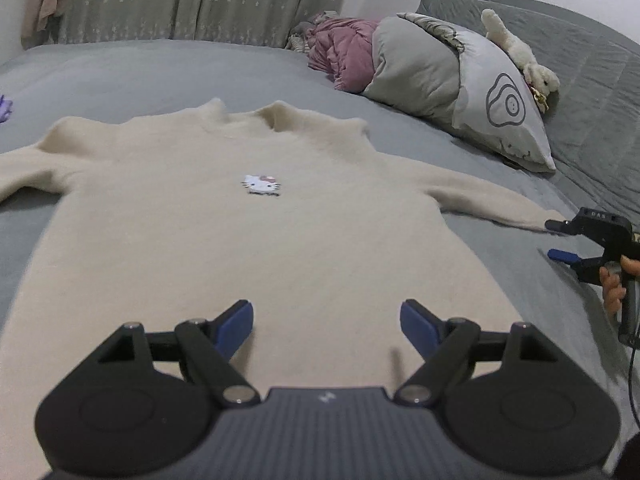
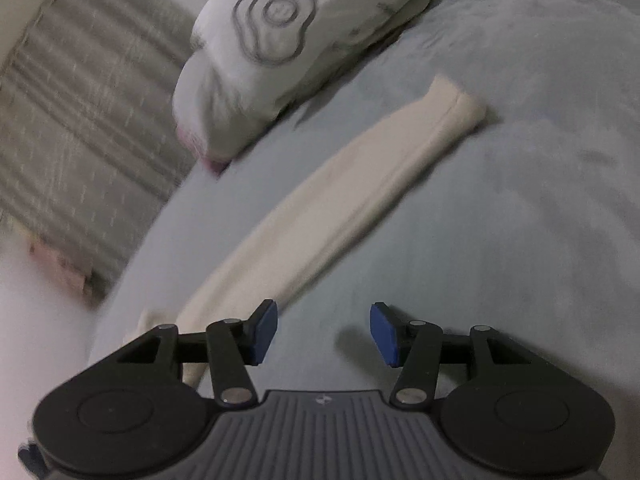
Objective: Fold clothes
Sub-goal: 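Grasp the other sleeve cuff with the right gripper and lift it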
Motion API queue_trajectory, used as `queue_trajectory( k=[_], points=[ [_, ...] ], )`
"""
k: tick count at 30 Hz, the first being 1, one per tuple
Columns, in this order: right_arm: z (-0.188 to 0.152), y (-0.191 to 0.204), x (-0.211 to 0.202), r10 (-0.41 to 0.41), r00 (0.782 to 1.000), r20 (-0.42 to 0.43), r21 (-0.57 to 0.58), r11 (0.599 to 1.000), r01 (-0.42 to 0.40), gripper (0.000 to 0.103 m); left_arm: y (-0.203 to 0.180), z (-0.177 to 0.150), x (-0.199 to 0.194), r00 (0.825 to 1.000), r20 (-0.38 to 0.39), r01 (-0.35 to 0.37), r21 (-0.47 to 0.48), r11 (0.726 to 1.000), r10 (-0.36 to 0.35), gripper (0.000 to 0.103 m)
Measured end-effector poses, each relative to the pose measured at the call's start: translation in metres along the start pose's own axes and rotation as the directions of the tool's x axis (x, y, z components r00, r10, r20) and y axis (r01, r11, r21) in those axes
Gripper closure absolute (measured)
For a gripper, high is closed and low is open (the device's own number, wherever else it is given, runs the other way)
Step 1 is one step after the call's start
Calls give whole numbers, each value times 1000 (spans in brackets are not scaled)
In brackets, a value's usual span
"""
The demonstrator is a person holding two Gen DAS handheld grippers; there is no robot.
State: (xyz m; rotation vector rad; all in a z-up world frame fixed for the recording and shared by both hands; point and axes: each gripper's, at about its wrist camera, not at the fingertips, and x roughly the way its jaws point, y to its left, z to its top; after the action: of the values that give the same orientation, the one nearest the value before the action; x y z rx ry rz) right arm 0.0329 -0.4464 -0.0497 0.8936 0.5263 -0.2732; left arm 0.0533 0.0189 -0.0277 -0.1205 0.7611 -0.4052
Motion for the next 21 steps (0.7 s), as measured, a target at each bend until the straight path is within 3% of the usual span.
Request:
queue_trajectory(
  k=[6,15,18,20,21],
  points=[
    [20,-12,16,-7,995,99,51,999,2,53,5,8,21,1000,22,9,-26,1000,-8,17],
    [28,-12,42,-32,974,222,24,999,28,53,11,12,22,1000,20,21,-28,999,-21,16],
    [29,-7,49,-56,967,248,-4,998,59,62,12,14,22,1000,21,24,-39,999,-24,16],
    [32,-3,52,-78,963,257,-21,996,86,84,13,15,21,999,23,26,-48,998,-25,16],
    [31,0,49,-76,960,269,-30,996,87,85,16,16,19,999,25,34,-63,997,-32,16]
  ],
)
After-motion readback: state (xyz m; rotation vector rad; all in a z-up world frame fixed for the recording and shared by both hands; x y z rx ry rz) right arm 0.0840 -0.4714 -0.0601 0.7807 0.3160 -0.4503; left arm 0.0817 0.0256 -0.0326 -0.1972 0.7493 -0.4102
